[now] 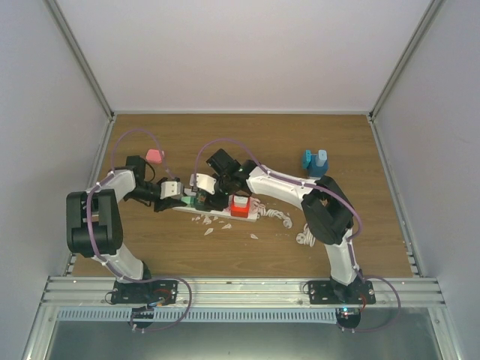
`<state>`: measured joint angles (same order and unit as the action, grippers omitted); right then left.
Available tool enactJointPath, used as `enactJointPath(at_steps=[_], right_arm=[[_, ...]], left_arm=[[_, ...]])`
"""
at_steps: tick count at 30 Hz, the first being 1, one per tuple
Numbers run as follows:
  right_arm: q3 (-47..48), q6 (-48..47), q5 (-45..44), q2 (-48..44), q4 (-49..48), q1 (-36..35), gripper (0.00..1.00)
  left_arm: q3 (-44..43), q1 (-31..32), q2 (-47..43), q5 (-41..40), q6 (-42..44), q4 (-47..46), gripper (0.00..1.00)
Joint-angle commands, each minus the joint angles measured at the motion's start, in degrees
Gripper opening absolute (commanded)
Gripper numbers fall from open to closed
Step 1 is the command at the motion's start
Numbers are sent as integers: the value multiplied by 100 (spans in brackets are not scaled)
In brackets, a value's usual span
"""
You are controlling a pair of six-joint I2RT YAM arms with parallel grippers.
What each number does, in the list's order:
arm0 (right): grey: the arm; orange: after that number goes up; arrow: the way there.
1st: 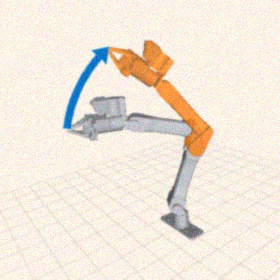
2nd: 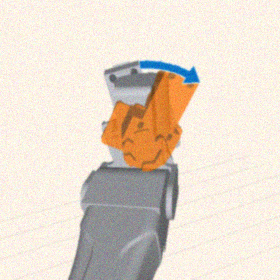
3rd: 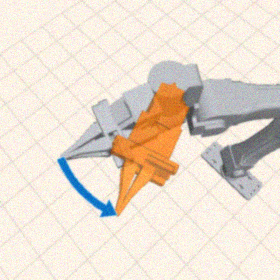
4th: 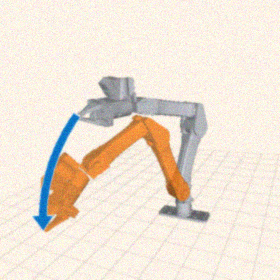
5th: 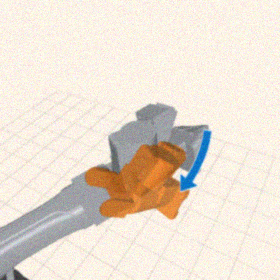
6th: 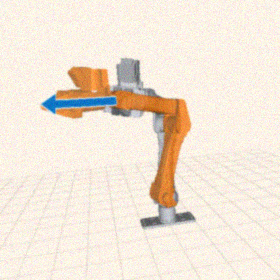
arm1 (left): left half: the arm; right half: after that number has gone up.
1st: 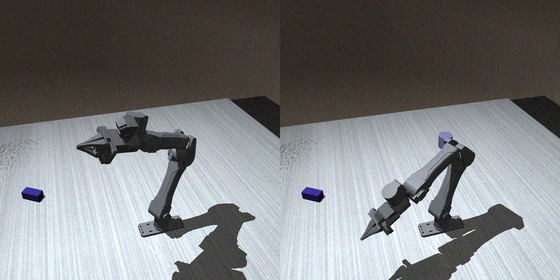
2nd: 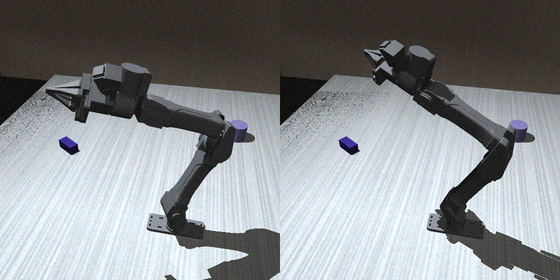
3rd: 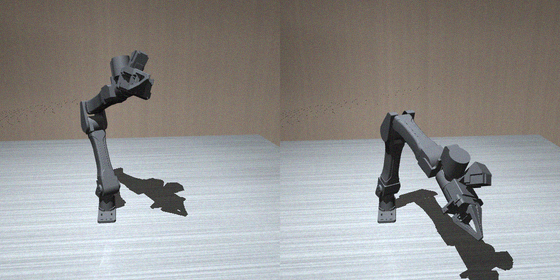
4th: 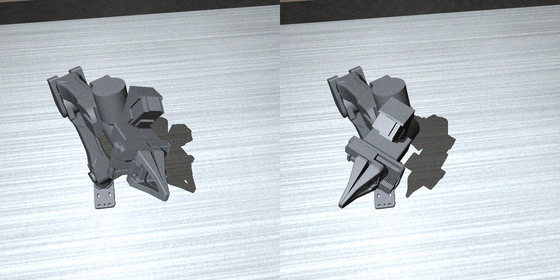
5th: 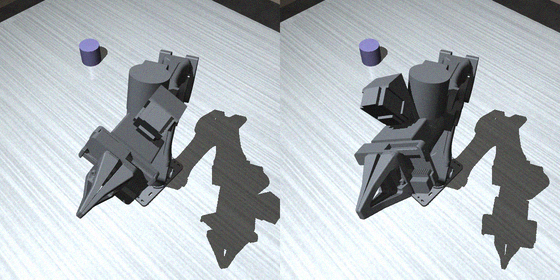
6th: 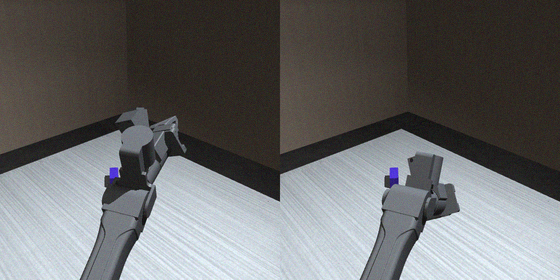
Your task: Pull the plug off the socket
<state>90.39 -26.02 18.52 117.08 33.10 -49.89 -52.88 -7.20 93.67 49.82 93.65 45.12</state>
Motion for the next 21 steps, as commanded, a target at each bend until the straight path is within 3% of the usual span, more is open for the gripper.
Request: enactJointPath(at_steps=[1,12,21], right_arm=[[-184,-88,-331,147,1237,49,11],[-150,-61,-342,198,1398,49,10],[-92,-52,-200,199,1422,49,11]], left_arm=[[-448,-576,16,-238,299,-255,11],[-531,-876,135,-359,804,-237,10],[-685,-1053,222,-349,479,-420,10]])
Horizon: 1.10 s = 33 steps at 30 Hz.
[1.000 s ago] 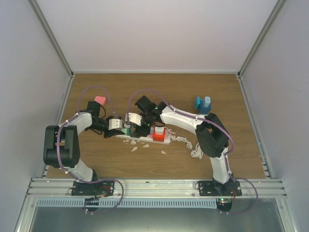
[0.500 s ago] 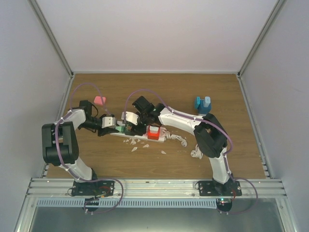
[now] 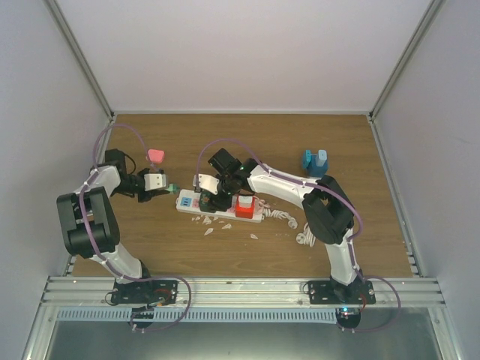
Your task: Pull the plug off the socket
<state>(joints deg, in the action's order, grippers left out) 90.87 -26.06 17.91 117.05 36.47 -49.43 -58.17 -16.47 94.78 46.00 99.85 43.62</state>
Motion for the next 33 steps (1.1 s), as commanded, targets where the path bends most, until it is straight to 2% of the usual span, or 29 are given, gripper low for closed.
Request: enactJointPath(at_steps=[1,5,8,19,27,33], right_arm=[[-126,-48,-131,200,1074,2,12],[-26,-40,-87,190,1075,3,18],[46,-39,-61,197,1074,3,21],[113,-23,-24,179,976,3,26],[127,-5,37,178,836,4,44],[122,5,72,191,749,3,47]], left_arm=[[-162,-187,130,41,-203,-320,10],[-186,-463,179,64,-688,-648,10],[-91,-647,174,-80,-1302,-1294,11],[-21,-858,303,-1634,-3235,-3998,11],[-569,-809,924,-2481,-3635,-4237,14],[-505,-634,1277,-3334,-3566,-4913,14]])
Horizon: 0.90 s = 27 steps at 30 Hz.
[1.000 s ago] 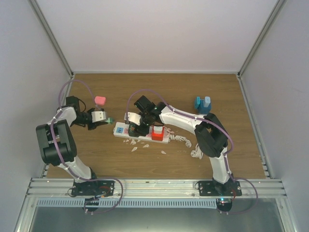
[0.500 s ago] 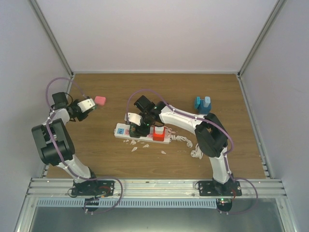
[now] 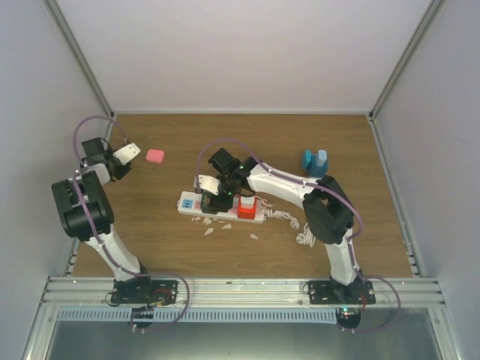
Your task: Pull the plug off the socket
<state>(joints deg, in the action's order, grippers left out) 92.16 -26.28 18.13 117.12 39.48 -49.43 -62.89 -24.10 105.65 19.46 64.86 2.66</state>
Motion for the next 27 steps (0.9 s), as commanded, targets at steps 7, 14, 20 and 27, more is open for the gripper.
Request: enactJointPath(at_steps=[7,14,20,27], right_arm=[[30,0,35,190,463,4,47],[24,8,17,173,467,1,46],[-4,13,11,164,450,3,46],[29,18,-7,180,428,4,46]], left_arm=[[534,465,379,-1573,427,-1746,19],[791,594,338,-1486,415,-1555,35],[893,599,122,-1107,352,-1065,56],[799,597,-566,-61,121,87,72]])
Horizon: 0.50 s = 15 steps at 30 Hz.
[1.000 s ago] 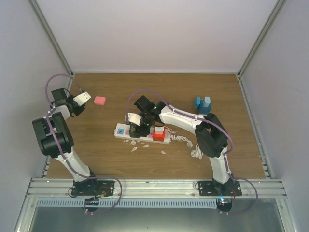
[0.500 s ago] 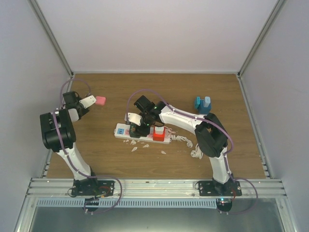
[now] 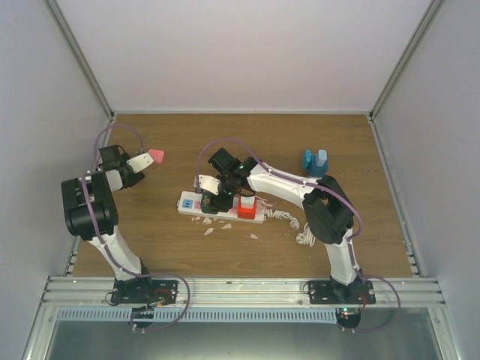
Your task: Pull the plug off the socket
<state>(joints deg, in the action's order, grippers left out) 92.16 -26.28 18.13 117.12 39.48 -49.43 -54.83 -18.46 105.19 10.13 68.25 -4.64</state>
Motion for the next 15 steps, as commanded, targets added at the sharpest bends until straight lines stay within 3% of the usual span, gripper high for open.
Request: enactJointPath(at_steps=[1,5,11,15], right_arm=[[37,18,-10,182,425,10,47],[31,9,5,179,390,4,51],[52,7,-90,188,331,8,51],[87,-8,-107,189,344,6,47]], left_arm=[[-47,39,-619,1034,-289,1035,73],[-116,173,-929,1494,-614,1697,76],[-436,491,-1009,2405,-989,3347,81],[-337,747,-1136,2905,-1349,3916,89]])
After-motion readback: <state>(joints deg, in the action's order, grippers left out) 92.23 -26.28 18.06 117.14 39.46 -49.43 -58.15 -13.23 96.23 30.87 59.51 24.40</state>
